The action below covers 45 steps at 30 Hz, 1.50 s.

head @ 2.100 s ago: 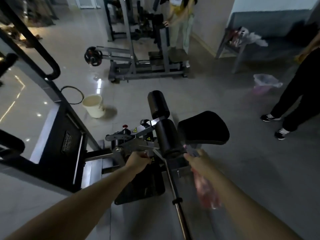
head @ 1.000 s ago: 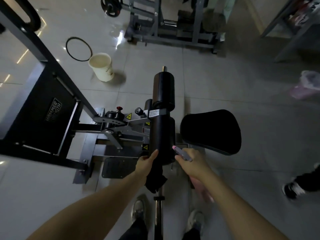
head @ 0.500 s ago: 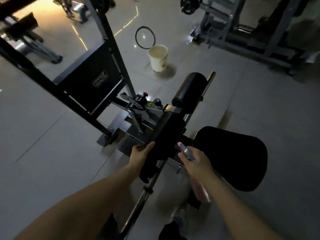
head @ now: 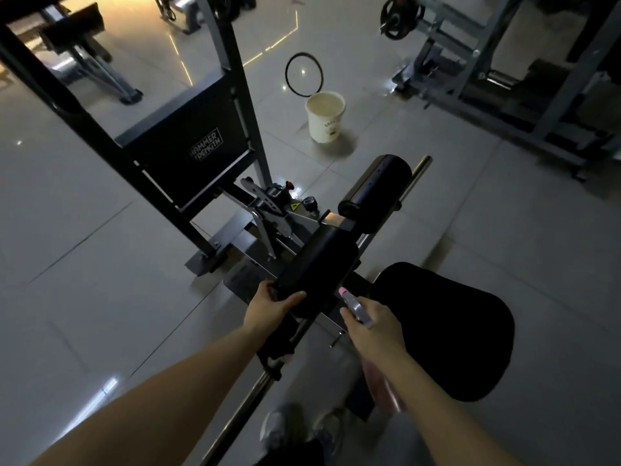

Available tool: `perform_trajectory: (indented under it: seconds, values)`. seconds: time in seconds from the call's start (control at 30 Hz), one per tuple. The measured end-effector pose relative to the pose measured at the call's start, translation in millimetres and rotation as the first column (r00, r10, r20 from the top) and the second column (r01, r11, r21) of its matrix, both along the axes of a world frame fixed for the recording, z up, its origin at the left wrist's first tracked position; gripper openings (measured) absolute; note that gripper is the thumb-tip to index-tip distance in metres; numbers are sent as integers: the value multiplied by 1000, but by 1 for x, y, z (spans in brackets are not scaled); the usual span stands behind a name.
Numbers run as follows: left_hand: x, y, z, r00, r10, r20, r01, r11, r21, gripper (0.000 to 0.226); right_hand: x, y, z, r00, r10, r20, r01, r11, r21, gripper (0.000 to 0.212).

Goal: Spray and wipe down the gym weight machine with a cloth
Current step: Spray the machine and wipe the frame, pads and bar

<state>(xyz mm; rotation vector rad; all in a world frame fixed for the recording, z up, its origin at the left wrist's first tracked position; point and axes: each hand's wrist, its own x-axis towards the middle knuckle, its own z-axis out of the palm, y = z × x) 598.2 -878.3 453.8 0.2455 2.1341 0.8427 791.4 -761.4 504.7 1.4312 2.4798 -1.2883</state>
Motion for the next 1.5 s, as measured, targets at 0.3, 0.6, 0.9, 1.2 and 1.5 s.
perform_trajectory:
  seconds: [0.3, 0.6, 0.9, 1.2, 1.5]
  values:
    - [-12, -1, 6, 785, -440, -437, 364, 897, -250, 87, -8, 1, 10, 999, -26, 36, 26, 1000, -5, 37]
    - [-52, -19, -7, 930, -317, -189, 307, 948, -78, 74, -10, 9, 14, 995, -97, -37, 92, 987, -133, 27]
    - [-19, -18, -6, 967, -252, -26, 251, 967, -33, 98, 2, 36, 6, 993, 78, -87, -90, 986, -141, 18]
    - [31, 0, -13, 993, 99, -72, -100, 995, -13, 120, 27, 55, -13, 964, 206, -168, -238, 950, -201, 16]
    - [65, 18, -7, 875, 481, -54, -473, 874, 114, 87, 45, 67, -19, 934, 311, -175, -333, 936, -116, 18]
